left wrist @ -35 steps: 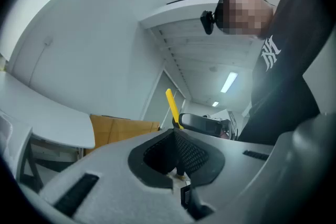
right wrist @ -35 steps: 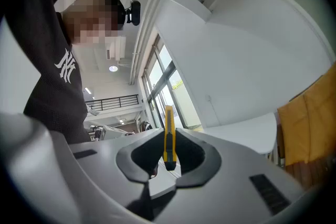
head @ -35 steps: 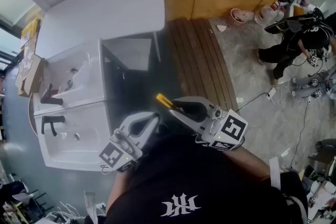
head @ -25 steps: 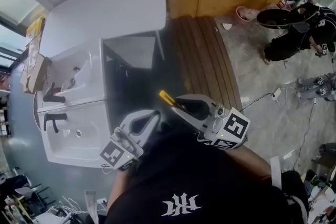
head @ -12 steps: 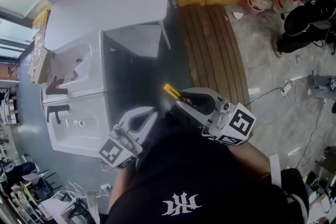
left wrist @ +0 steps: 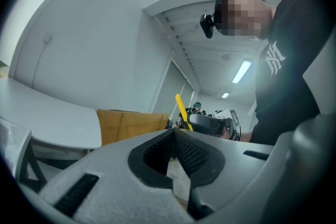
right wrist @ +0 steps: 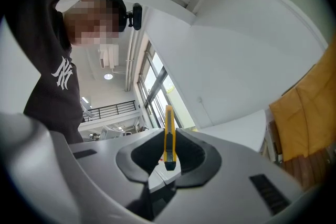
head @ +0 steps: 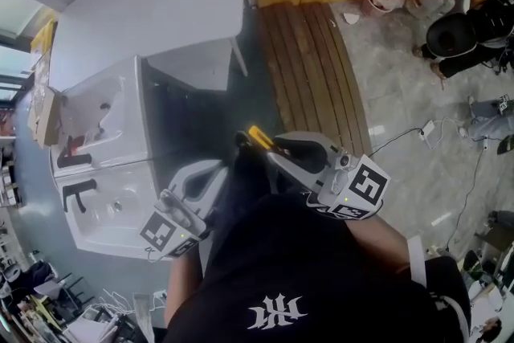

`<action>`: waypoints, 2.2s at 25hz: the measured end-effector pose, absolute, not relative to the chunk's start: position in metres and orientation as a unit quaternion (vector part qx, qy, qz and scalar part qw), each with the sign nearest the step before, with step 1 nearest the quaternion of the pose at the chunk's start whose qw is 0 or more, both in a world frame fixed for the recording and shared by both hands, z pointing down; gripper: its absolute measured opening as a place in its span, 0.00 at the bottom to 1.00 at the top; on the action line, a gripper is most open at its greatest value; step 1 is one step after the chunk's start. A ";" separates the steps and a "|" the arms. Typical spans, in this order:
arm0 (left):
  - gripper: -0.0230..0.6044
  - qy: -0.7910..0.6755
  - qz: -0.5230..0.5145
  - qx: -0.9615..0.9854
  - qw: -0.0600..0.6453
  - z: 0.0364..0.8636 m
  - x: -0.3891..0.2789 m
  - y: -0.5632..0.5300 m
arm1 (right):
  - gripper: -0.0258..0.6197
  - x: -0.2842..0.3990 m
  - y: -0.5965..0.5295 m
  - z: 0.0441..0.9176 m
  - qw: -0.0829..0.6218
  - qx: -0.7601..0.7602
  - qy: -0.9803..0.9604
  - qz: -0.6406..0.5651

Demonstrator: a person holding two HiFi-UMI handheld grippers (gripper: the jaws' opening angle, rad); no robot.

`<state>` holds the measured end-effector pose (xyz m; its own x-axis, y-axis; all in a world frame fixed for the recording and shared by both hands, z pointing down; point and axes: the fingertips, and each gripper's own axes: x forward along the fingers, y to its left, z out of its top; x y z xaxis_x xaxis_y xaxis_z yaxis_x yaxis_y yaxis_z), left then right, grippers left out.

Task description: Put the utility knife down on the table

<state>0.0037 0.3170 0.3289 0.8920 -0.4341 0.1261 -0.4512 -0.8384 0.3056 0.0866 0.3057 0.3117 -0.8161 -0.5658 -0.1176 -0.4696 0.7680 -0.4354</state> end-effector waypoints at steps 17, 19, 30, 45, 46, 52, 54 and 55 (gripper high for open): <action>0.05 -0.184 -0.008 0.967 0.177 0.337 -0.096 0.136 | 0.13 -0.010 0.127 0.301 0.065 -0.328 0.926 -0.178; 0.05 -0.187 -0.007 0.965 0.185 0.342 -0.100 0.121 | 0.13 -0.007 0.112 0.300 0.058 -0.336 0.924 -0.173; 0.04 -0.222 -0.002 0.955 0.195 0.354 -0.075 0.007 | 0.12 0.038 -0.009 0.313 0.075 -0.329 0.926 -0.169; 0.04 -0.277 0.042 0.935 0.218 0.370 0.019 -0.194 | 0.13 0.115 -0.223 0.353 0.102 -0.249 0.930 -0.250; 0.04 -0.283 0.045 0.932 0.221 0.376 0.017 -0.204 | 0.13 0.109 -0.233 0.360 0.098 -0.239 0.931 -0.258; 0.04 -0.283 0.036 0.928 0.240 0.427 -0.033 -0.265 | 0.13 0.037 -0.299 0.416 0.051 -0.223 0.936 -0.269; 0.05 -0.279 0.021 0.925 0.257 0.452 -0.055 -0.284 | 0.13 0.007 -0.323 0.446 0.016 -0.229 0.936 -0.267; 0.04 -0.275 0.021 0.923 0.268 0.467 -0.064 -0.291 | 0.13 -0.004 -0.334 0.461 -0.004 -0.235 0.934 -0.268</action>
<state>-0.0645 -0.2914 0.4666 0.8474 -0.4972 0.1861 -0.5195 -0.7046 0.4834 -0.0036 -0.3343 0.4614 -0.8897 -0.4367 0.1330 -0.4407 0.7456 -0.4998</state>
